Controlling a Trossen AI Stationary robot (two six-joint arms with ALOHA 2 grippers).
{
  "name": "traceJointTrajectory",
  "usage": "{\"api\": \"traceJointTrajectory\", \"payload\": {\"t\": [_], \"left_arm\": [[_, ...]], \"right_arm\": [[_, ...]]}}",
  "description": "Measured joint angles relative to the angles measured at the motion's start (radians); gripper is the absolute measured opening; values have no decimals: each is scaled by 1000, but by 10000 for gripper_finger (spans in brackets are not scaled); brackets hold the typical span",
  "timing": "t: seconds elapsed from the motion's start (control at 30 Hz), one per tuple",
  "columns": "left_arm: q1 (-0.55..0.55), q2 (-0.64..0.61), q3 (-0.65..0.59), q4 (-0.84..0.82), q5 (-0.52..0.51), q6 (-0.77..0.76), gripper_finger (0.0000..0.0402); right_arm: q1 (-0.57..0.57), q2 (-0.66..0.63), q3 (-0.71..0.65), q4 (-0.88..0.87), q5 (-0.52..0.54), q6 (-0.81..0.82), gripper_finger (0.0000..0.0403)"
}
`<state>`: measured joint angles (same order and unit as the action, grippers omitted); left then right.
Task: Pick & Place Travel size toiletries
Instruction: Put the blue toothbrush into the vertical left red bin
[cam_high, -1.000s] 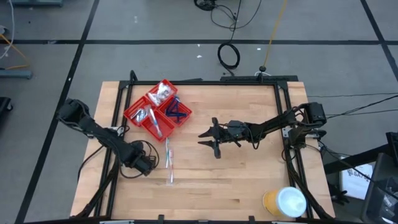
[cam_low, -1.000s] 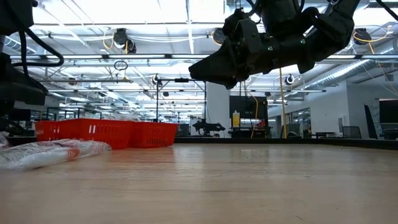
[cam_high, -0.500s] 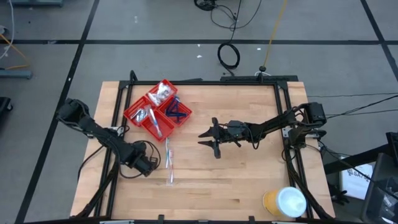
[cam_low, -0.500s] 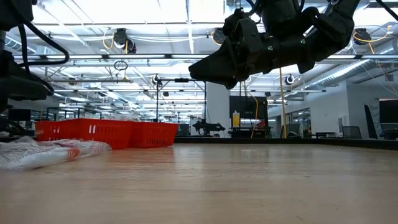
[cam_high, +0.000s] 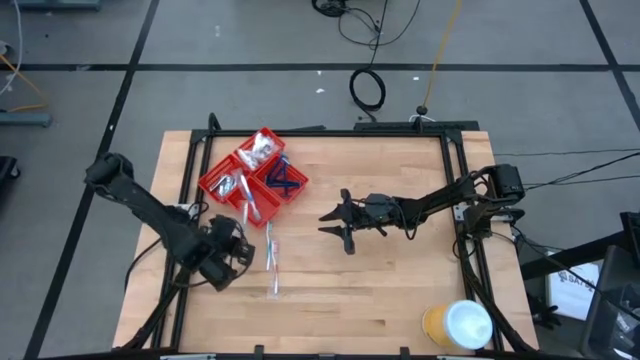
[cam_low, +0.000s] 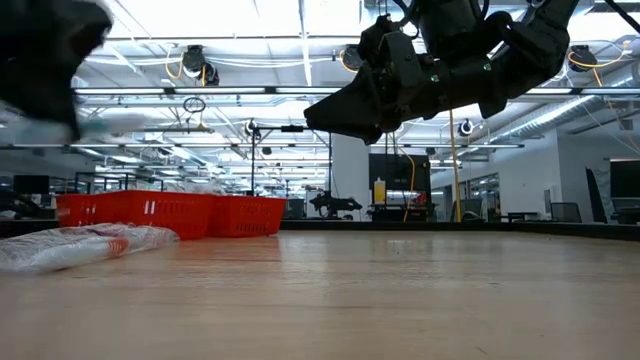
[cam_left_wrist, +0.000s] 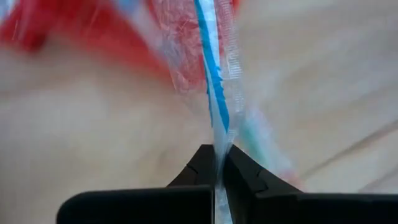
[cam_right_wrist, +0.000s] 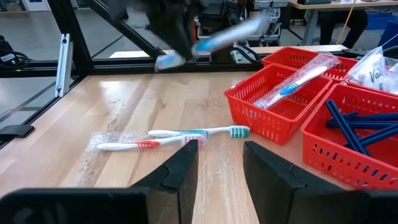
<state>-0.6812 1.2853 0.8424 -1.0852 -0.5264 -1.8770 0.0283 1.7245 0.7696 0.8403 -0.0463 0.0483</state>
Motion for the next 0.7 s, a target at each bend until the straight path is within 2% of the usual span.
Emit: {"api": "traceJointTrajectory", "payload": {"t": [0.17,0.27,0.37,0.5,0.7], "left_arm": [[11,-46,16,-31,-289,47,5],[35,-48,16,-77,-496,43,8],[82,-39,10,-103,-624,39,4],[166,-11,-56,-8,-709,36,12],[265,52,-239,300,-716,35,4]], "right_arm": [[-2,0,0,-4,1,3,116],[-2,0,0,-1,5,4,116],[-2,-1,0,-7,38,3,116],[-3,-1,0,-15,48,3,116],[-3,-1,0,-16,46,0,116]]}}
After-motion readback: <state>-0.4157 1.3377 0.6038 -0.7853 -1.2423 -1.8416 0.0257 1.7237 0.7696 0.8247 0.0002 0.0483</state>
